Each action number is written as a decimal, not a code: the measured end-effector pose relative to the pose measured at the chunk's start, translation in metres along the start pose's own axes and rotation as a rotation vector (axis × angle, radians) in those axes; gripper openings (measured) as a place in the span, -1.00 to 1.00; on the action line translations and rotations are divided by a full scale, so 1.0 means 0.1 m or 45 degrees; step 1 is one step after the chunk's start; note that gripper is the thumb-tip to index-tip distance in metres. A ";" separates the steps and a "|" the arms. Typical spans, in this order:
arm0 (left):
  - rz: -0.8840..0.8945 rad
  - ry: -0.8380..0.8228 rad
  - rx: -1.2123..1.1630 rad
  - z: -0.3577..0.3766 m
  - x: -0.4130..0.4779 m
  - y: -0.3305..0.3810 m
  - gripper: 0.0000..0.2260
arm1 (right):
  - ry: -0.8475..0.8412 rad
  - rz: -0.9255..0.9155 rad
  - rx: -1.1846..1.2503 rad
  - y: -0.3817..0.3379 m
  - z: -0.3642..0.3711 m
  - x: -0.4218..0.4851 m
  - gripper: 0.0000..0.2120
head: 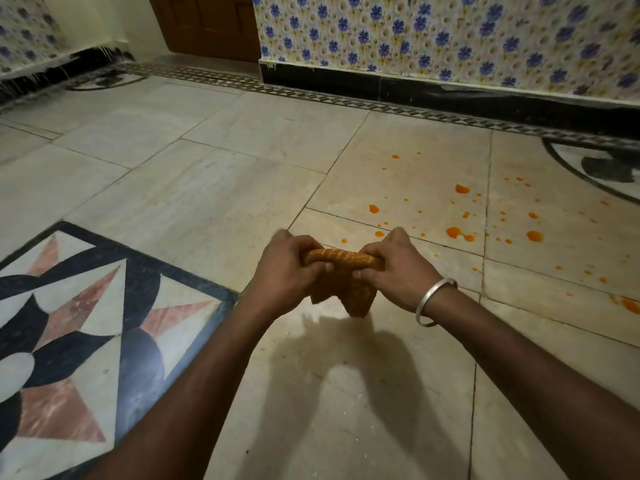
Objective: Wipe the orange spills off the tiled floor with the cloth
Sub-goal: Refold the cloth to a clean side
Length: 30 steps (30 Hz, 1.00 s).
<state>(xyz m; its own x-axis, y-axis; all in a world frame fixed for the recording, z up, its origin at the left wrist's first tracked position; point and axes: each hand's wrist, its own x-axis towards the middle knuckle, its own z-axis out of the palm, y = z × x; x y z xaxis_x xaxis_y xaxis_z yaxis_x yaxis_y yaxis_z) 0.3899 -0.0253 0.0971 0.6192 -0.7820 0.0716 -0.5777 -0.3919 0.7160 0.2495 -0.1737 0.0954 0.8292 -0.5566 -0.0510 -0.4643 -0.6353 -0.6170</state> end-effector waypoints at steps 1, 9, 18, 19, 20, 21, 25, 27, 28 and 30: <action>0.010 -0.031 0.021 -0.04 0.01 0.00 -0.87 | -0.012 -0.014 0.013 0.00 -0.05 0.01 -0.97; -0.199 -0.242 -0.826 -0.17 0.03 -0.09 -0.61 | -0.044 0.014 0.801 0.00 -0.23 -0.04 -0.81; -0.523 -0.465 -1.523 0.26 -0.26 -0.09 -0.42 | 0.096 0.198 1.165 0.08 -0.26 -0.09 -0.80; -0.492 -0.446 -1.578 0.28 -0.25 -0.04 -0.49 | 0.072 0.234 1.130 0.10 -0.25 -0.11 -0.78; -0.467 -0.426 -1.634 0.29 -0.24 0.01 -0.55 | 0.051 0.263 1.059 0.13 -0.23 -0.14 -0.76; -0.466 -0.410 -1.665 0.30 -0.23 0.06 -0.60 | 0.047 0.280 0.969 0.16 -0.21 -0.16 -0.75; -0.546 -0.498 -1.459 0.40 -0.19 0.30 -0.59 | 0.262 0.250 0.675 0.24 -0.24 -0.23 -0.69; -0.556 -0.513 -1.386 0.44 -0.13 0.43 -0.55 | 0.387 0.208 0.548 0.28 -0.37 -0.27 -0.68; -0.539 -0.519 -1.382 0.46 -0.08 0.50 -0.54 | 0.438 0.190 0.505 0.32 -0.46 -0.29 -0.67; -0.473 -0.540 -1.393 0.51 0.02 0.72 -0.58 | 0.510 0.159 0.488 0.41 -0.67 -0.36 -0.67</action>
<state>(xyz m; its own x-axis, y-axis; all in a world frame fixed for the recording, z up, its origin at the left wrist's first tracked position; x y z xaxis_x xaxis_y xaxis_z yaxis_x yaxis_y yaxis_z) 0.3228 -0.0797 0.1136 0.3109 -0.8853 -0.3459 0.4728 -0.1716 0.8643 0.1797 -0.2161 0.1244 0.5579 -0.8220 0.1139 -0.3433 -0.3536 -0.8701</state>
